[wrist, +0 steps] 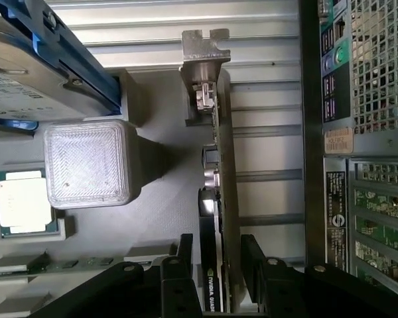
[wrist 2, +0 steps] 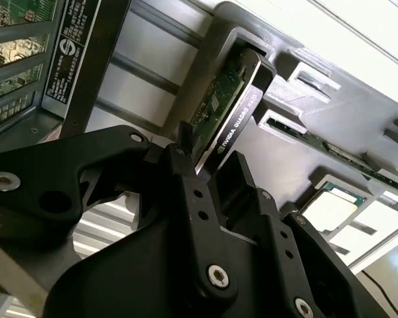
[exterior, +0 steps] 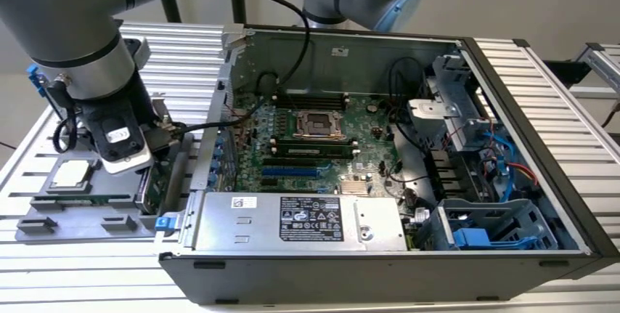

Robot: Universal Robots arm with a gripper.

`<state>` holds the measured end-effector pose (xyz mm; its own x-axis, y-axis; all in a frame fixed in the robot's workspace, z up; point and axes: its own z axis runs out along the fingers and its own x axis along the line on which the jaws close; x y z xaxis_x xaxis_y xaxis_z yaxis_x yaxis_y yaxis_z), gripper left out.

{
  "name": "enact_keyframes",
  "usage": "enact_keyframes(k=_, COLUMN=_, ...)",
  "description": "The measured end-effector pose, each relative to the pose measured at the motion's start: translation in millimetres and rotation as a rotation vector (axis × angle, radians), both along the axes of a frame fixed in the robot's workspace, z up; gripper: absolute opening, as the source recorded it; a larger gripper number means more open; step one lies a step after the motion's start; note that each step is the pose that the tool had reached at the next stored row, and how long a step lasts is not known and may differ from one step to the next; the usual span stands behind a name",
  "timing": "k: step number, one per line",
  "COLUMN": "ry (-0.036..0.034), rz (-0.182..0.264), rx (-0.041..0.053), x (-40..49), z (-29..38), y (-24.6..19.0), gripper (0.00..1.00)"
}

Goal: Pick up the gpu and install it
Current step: 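Pick up the gpu and move the gpu toward the slot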

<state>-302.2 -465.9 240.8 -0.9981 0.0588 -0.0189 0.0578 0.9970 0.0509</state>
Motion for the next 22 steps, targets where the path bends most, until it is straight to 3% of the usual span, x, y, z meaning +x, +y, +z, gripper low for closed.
enact_keyframes(k=8, ry=0.0000, rz=0.007, rx=0.0000, x=0.0, z=-7.8, y=0.6, gripper=1.00)
enact_keyframes(k=22, ry=0.0000, rz=0.008, rx=0.0000, x=0.0, z=-12.0, y=0.6, gripper=1.00)
